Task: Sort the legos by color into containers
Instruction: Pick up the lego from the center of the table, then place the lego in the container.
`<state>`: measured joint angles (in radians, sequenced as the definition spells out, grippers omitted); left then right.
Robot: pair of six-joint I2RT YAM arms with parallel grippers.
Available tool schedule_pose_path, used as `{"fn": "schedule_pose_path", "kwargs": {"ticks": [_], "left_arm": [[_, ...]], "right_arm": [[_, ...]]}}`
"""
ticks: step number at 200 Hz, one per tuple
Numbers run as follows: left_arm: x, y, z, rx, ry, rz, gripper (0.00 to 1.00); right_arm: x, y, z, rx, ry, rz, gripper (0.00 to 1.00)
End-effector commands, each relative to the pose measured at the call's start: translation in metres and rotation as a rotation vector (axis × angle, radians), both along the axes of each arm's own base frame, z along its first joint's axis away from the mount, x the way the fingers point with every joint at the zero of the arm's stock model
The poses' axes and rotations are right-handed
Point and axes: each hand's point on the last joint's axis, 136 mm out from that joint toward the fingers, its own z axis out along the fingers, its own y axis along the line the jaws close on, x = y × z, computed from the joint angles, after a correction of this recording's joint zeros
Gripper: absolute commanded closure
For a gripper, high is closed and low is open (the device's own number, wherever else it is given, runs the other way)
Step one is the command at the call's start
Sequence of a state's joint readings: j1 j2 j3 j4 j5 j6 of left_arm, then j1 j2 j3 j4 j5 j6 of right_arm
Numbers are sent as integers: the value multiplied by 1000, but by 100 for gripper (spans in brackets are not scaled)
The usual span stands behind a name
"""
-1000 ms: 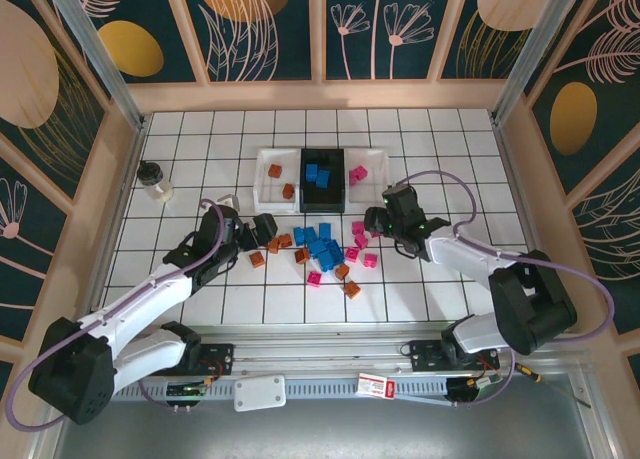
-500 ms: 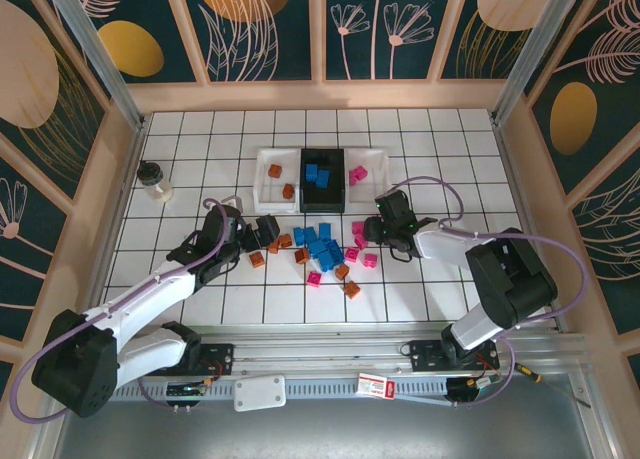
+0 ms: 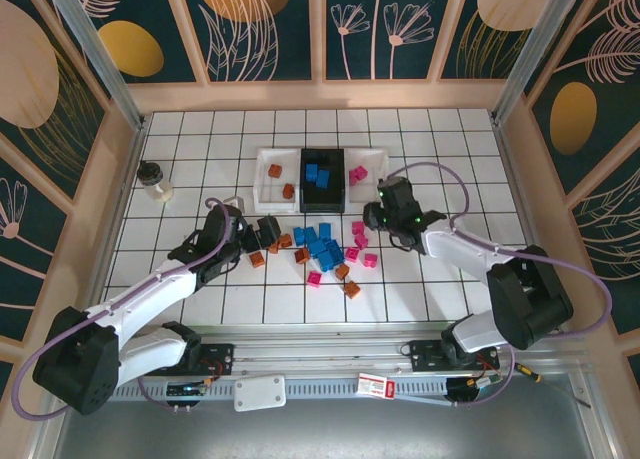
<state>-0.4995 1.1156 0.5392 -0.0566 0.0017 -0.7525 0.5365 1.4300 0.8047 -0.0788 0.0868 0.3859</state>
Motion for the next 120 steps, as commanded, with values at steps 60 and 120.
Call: {"fn": "schedule_pose_path", "kwargs": {"ticks": [60,120], "left_arm": [[1,3,8,17,-6,1,2],[-1,30,-6,136,45,107,2]], "right_arm": [[110,23,-1,-6,-60,-67,64],[96,18,20,30,-88,-75,37]]}}
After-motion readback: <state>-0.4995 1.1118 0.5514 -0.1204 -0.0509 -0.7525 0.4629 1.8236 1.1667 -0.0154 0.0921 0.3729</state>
